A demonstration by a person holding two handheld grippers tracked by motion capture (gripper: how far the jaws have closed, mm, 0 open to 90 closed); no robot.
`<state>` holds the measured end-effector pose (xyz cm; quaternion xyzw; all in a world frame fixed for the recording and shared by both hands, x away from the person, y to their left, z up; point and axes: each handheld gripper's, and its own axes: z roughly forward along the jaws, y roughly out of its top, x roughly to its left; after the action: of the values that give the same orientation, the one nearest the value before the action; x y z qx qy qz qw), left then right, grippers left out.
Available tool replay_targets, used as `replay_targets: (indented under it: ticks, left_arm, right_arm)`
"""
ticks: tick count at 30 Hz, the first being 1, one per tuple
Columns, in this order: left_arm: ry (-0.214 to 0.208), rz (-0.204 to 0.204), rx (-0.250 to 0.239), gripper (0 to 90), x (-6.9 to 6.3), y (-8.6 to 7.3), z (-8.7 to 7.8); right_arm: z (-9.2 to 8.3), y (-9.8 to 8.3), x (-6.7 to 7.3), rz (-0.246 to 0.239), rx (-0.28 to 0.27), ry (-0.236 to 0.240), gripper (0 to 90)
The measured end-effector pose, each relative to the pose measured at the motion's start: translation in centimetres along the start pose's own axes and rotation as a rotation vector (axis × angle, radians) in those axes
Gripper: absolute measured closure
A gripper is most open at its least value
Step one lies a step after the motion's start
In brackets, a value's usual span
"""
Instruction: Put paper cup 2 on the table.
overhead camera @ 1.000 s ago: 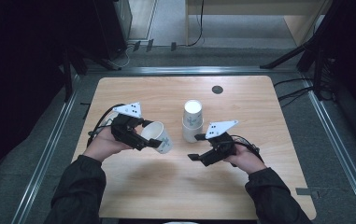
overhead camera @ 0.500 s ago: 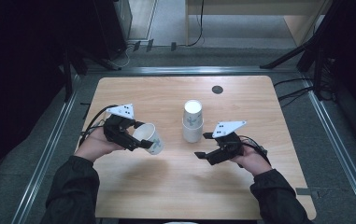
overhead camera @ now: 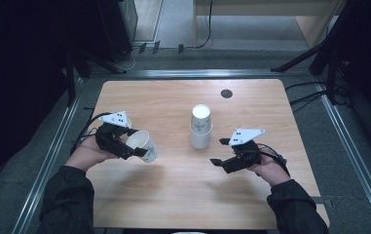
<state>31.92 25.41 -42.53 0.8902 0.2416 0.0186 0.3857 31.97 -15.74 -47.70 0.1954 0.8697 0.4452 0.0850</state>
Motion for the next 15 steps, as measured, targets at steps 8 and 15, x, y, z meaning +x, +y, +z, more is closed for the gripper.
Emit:
replay_targets:
  ticks: [8, 15]
  left_arm:
    - [0.038, -0.016, 0.035, 22.3, 0.3, -1.7, -0.8]
    - [0.079, -0.042, 0.079, 22.3, 0.8, -3.4, -1.2]
  right_arm:
    - [-0.1, 0.1, -0.6, 0.014, -0.013, -0.008, 21.7]
    - [0.1, 0.6, -0.9, 0.037, -0.021, -0.02, 21.7]
